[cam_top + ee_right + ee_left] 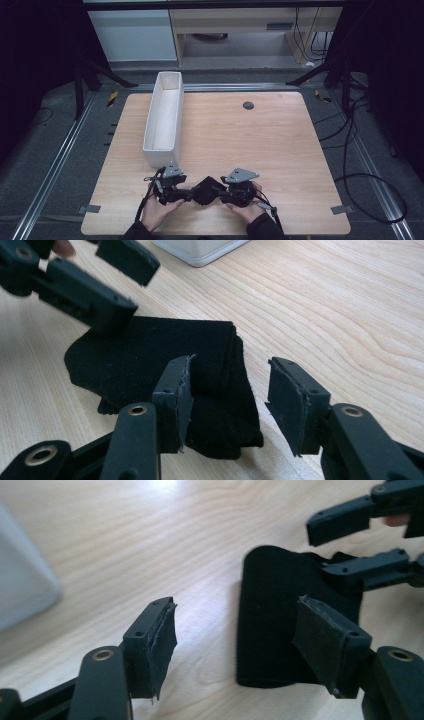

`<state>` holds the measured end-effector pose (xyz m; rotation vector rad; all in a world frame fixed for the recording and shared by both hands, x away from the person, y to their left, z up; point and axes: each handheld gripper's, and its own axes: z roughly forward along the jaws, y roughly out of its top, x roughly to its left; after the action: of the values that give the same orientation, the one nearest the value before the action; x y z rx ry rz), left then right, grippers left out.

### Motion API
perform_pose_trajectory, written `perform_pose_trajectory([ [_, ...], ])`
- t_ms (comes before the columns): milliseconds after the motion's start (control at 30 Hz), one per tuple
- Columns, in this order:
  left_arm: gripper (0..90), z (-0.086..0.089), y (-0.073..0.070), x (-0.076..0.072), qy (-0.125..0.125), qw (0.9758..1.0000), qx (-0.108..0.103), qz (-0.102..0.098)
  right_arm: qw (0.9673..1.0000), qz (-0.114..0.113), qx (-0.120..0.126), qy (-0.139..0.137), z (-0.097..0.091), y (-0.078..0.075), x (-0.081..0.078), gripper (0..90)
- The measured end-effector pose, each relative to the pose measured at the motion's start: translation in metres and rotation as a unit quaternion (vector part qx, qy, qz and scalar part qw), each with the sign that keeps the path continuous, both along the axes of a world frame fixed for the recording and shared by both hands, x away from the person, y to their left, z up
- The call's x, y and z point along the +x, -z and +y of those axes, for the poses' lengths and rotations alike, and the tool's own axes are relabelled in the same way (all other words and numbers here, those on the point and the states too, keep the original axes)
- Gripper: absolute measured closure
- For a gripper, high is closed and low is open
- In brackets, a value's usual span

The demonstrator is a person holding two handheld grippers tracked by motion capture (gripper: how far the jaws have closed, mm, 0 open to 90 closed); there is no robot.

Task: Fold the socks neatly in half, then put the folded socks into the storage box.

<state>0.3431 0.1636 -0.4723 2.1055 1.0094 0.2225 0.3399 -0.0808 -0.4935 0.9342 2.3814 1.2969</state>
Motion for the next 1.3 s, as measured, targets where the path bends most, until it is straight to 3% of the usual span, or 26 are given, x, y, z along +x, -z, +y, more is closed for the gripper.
perform_pose_trajectory([
  [167,31.5,-0.004,0.002,-0.001,0.018,0.9998,-0.001,0.007,1.0000,0.002,0.003,-0.001,-0.001,0.001,0.000,51.9],
  [367,31.1,-0.001,-0.006,0.002,0.019,0.9997,-0.010,0.010,0.9999,0.012,0.003,-0.009,-0.003,0.002,0.001,52.1],
  [567,31.9,-0.012,0.001,0.006,0.042,0.9982,0.001,0.044,0.9998,0.010,-0.002,-0.016,-0.002,0.002,0.000,53.0],
  [900,31.8,-0.024,0.008,0.008,0.078,0.9932,-0.007,0.087,0.9995,0.015,-0.021,-0.019,-0.002,0.004,-0.001,54.0],
  [1000,38.2,-0.030,0.012,0.006,0.087,0.9919,0.001,0.093,0.9989,0.017,-0.039,-0.021,0.000,0.008,-0.002,54.7],
  [1067,46.8,-0.032,0.012,0.004,0.089,0.9916,-0.003,0.094,0.9990,0.018,-0.036,-0.022,-0.001,0.008,-0.001,55.2],
  [1200,61.4,-0.032,0.009,0.002,0.085,0.9921,-0.008,0.092,0.9996,0.020,-0.012,-0.016,-0.007,0.003,0.002,52.2],
  [1300,64.8,-0.030,0.006,-0.001,0.089,0.9930,-0.003,0.078,0.9997,0.018,0.015,-0.009,-0.016,-0.004,0.004,49.8],
])
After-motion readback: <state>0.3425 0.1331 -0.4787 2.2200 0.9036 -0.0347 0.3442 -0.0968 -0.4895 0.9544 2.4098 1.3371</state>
